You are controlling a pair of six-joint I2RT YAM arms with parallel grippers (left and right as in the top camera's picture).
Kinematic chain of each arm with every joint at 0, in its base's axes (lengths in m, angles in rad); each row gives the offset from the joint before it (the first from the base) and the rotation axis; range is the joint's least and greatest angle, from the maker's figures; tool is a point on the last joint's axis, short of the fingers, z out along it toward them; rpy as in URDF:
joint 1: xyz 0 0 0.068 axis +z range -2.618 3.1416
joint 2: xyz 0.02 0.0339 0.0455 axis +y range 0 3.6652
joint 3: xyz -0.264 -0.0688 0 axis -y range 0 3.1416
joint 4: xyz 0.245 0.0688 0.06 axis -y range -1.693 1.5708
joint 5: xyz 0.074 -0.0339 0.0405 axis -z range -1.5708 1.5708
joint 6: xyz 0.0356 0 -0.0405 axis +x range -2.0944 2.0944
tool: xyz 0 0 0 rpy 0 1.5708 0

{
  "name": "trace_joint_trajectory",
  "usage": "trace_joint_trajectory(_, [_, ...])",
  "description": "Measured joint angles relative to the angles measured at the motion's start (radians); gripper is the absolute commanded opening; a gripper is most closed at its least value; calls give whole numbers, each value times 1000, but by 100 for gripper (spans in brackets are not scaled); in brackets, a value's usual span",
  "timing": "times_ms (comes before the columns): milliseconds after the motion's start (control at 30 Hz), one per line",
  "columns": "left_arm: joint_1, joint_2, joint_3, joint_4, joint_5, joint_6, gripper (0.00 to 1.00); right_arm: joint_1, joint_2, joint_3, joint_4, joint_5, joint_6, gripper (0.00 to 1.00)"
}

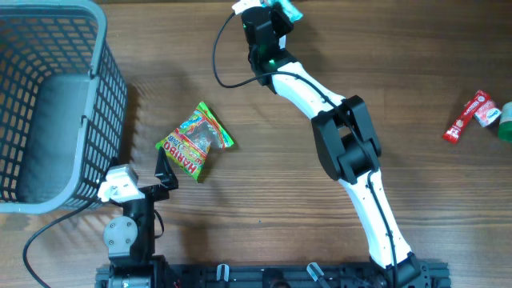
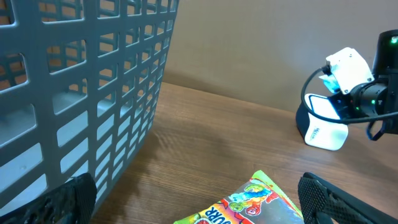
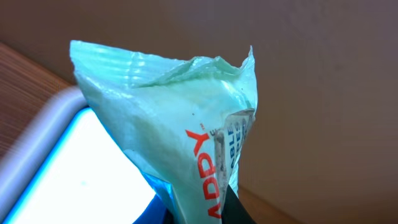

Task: Scan the item barcode
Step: 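Lift the wipes pack and hold it at the scanner, then carry the wipes pack right and release it on the table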

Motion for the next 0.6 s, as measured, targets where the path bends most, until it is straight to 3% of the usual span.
trace_joint_trajectory(133, [0,0,0,0,0,0,100,-50,-1,0,-17,224,-192,4])
trace_joint_trajectory(233, [0,0,0,0,0,0,100,-152,-8,6,-224,346,-140,4])
trace_joint_trajectory(400, [0,0,0,0,0,0,100,-396,-14,13,-829,309,248,4])
trace_joint_trajectory(467, [0,0,0,0,0,0,100,-514,-14,6,-956,230,465,4])
trace_joint_trajectory(600, [0,0,0,0,0,0,100,-669,-14,6,-1021,149,632,4])
